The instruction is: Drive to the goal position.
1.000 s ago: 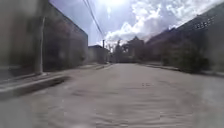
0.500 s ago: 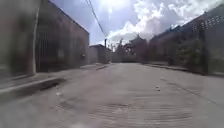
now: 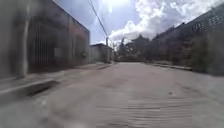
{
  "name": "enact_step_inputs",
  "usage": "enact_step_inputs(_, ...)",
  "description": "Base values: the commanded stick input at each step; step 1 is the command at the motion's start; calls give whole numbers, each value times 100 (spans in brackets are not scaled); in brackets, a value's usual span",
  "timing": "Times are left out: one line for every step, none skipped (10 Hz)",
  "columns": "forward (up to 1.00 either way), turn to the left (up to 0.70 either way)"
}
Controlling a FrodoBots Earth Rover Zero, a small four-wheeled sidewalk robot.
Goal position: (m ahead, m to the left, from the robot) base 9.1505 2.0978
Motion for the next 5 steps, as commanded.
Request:
enact_step_inputs(100,-40)
enact_step_inputs(100,-40)
enact_step_inputs(100,-37)
enact_step_inputs(100,-23)
enact_step_inputs(100,-7)
